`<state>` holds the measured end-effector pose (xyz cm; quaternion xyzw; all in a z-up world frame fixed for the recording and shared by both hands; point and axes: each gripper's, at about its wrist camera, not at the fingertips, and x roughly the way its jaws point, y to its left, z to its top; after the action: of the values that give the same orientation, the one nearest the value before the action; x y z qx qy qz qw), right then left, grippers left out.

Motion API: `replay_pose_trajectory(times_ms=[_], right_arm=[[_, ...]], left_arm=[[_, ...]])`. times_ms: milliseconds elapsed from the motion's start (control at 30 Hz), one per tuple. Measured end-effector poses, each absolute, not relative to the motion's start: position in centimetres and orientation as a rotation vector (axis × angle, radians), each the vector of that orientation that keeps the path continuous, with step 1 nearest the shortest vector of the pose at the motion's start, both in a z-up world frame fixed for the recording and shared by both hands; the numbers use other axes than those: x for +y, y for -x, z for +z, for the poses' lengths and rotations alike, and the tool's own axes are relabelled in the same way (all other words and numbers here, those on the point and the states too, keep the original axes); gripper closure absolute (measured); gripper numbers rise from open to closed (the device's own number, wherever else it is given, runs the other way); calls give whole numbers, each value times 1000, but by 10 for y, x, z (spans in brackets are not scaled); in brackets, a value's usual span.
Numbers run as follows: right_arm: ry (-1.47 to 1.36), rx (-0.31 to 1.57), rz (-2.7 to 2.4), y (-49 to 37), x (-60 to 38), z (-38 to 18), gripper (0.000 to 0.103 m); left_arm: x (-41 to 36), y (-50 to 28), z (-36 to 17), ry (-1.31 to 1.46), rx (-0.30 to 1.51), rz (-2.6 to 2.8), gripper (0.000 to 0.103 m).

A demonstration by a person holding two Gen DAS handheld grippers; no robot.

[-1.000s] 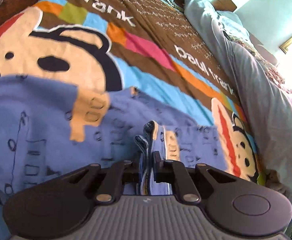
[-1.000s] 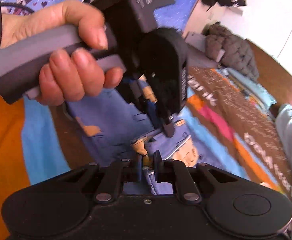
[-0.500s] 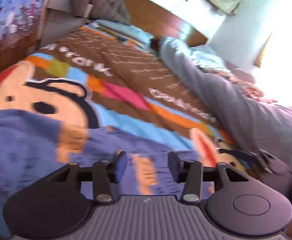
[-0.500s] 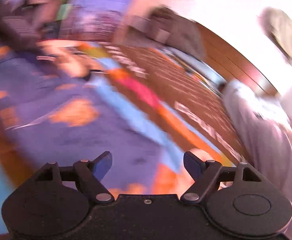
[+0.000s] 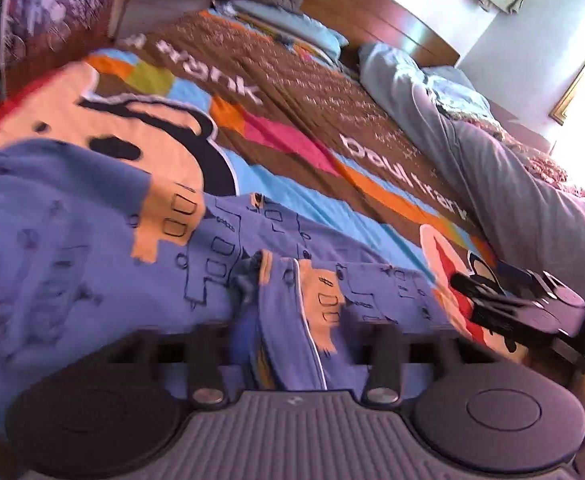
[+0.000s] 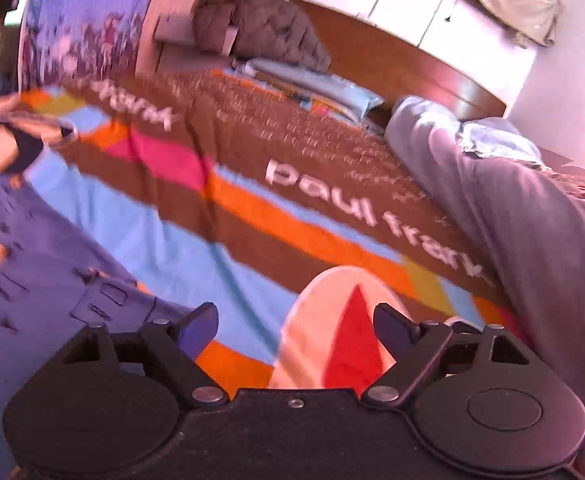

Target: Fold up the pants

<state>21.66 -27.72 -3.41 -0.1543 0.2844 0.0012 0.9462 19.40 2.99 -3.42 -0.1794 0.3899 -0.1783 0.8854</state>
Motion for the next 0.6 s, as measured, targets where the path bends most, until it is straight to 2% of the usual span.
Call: replay_pose_trajectory(times_ms=[67,167,233,300,400,467,600], right_arm=[[284,584,77,-189,-277,-21,10],[322,662,149,-154,-265,-22,1],[415,752,132,-148,-254,-42,1],[413,742,109,-139,-255,-54,1],[371,718,54,-134,-257,-39,1],[337,670,75,-127,-255,-22,1],[317,634,129,-121,-239,-4,1]], left_arm=[[33,-169,-27,365,749,-421,40],[25,-154,-36,280,849,-367,42],[19,-148,-46,206,892,-313,45],[16,-144,-43,184,870,-294,44],[18,-133,-35,174,860,-253,40],[28,-117,-26,179,830,-248,30],[73,-85,-5,204,728,-125,30]])
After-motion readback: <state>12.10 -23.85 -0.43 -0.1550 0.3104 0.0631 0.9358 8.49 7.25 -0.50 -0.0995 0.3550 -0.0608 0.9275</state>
